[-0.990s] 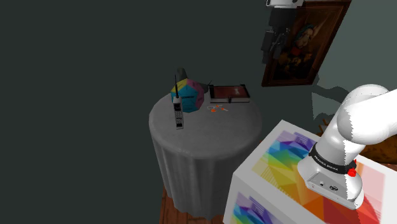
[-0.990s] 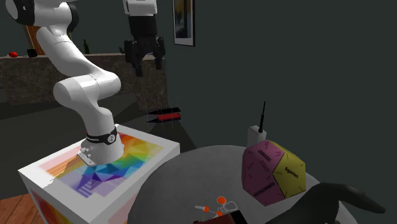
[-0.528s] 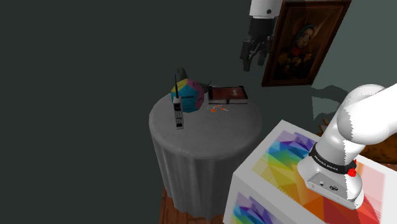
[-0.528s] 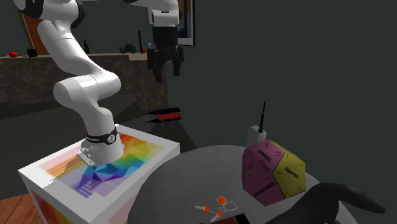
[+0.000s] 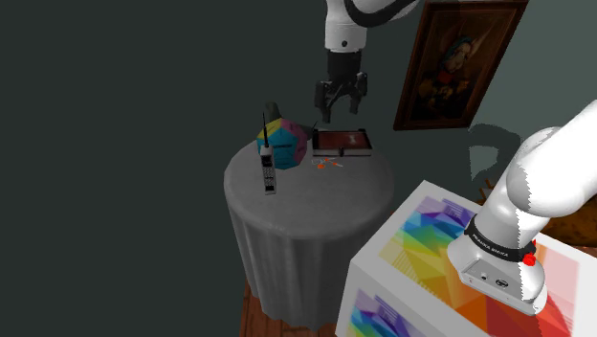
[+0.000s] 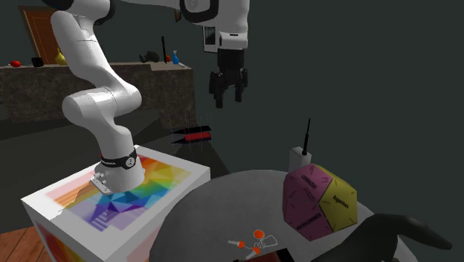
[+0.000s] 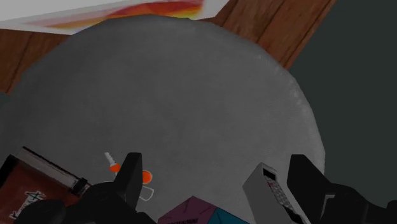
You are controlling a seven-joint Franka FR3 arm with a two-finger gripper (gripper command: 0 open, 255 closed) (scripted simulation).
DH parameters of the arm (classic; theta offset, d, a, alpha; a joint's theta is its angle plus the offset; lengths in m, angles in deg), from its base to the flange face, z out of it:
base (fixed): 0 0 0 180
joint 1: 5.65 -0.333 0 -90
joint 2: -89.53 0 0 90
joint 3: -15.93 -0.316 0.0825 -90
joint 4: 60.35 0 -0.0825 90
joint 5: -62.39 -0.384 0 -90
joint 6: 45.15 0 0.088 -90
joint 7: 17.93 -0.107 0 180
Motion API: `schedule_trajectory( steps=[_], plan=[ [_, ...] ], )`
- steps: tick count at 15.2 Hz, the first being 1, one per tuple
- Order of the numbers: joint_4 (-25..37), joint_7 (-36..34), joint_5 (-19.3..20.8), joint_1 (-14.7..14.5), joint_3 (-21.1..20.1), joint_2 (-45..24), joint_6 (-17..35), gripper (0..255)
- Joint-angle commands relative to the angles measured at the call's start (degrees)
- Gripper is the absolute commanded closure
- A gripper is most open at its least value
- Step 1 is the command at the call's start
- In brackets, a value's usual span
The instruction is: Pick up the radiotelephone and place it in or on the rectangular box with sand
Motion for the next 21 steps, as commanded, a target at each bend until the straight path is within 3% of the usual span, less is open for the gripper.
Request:
schedule_trajectory(
  steps=[1,10,19,21],
  plan=[
    [2.4,-3.9,0.9,0.3,-1.8,-4.5,1.8,0],
    [18.7,-21.2,9.5,-0.7,-6.4,-26.9,4.8,0],
    [43.8,-34.0,17.8,-6.9,-4.2,-50.9,-0.1,0],
    [45.1,-34.6,18.2,-7.3,-3.8,-52.5,0.0,0]
  ],
)
